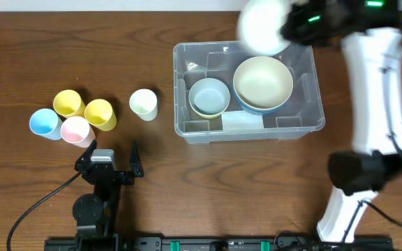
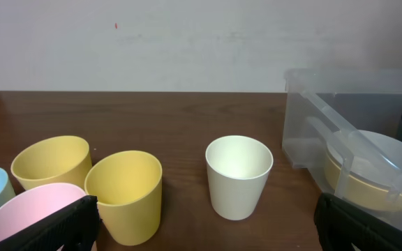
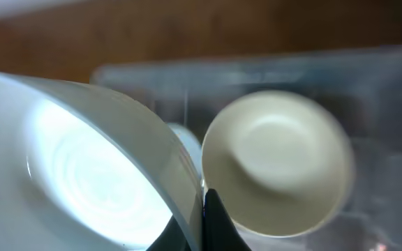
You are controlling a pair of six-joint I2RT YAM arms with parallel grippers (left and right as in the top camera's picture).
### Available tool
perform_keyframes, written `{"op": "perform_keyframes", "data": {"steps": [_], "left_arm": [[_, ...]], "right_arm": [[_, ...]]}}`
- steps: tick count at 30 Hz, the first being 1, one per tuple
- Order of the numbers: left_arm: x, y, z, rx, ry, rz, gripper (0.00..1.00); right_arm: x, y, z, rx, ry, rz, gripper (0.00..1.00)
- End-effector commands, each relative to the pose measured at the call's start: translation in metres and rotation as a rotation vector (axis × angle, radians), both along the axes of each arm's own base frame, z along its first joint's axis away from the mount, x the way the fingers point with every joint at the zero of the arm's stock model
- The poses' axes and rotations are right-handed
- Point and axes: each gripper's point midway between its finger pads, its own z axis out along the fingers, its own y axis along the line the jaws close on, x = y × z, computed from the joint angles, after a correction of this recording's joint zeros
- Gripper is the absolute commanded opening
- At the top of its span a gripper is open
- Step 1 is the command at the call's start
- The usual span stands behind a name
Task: Pack container
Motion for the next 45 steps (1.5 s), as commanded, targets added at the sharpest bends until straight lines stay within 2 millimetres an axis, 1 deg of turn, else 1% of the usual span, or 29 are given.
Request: {"op": "perform_keyframes", "data": {"steps": [1,3,5,9,12,15,17,18,20,24,27,32,37,42,45], "left_arm": [[-0.001,-0.001,-0.016,0.011,0.045,-0.011,0.98],[-0.001,-0.001,-0.016,0.011,0.045,-0.011,0.98],[-0.001,-0.001,-0.016,0.011,0.045,-0.011,0.98],[-0.001,-0.001,-0.016,0.011,0.045,-0.011,0.98],[-0.001,-0.001,-0.016,0.011,0.045,-0.011,0.98],[-0.001,-0.001,-0.016,0.011,0.045,-0.011,0.98],[-0.001,-0.001,-0.016,0.011,0.045,-0.011,0.98],[-0.001,-0.001,-0.016,0.011,0.045,-0.011,0.98],[-0.001,-0.001,-0.016,0.011,0.045,-0.011,0.98],[-0.001,-0.001,-0.016,0.011,0.045,-0.011,0.98],[-0.001,-0.001,-0.016,0.011,0.045,-0.011,0.98],[-0.001,-0.001,-0.016,0.011,0.045,-0.011,0.98],[-0.001,-0.001,-0.016,0.011,0.045,-0.011,0.98],[-0.001,-0.001,-0.016,0.011,0.045,-0.011,0.98],[-0.001,-0.001,-0.016,0.011,0.045,-0.011,0.98]], "right_arm": [[-0.013,0.036,-0.042,-0.06,0.079,0.116,0.01],[-0.02,0.058,-0.062,-0.071,0.116,0.164,0.01],[-0.026,0.075,-0.078,-0.079,0.137,0.204,0.01],[-0.037,0.099,-0.097,-0.088,0.163,0.251,0.04],[-0.047,0.11,-0.108,-0.094,0.188,0.264,0.06],[-0.05,0.111,-0.114,-0.108,0.2,0.262,0.07],[-0.048,0.108,-0.117,-0.126,0.199,0.237,0.08],[-0.047,0.107,-0.118,-0.13,0.198,0.229,0.1],[-0.044,0.107,-0.12,-0.127,0.193,0.224,0.13],[-0.039,0.109,-0.121,-0.122,0.174,0.223,0.15],[-0.034,0.112,-0.127,-0.119,0.167,0.223,0.18],[-0.032,0.113,-0.137,-0.122,0.178,0.223,0.18],[-0.03,0.114,-0.14,-0.121,0.178,0.223,0.17],[-0.035,0.116,-0.141,-0.116,0.195,0.231,0.14],[-0.039,0.114,-0.141,-0.12,0.213,0.233,0.15]]}}
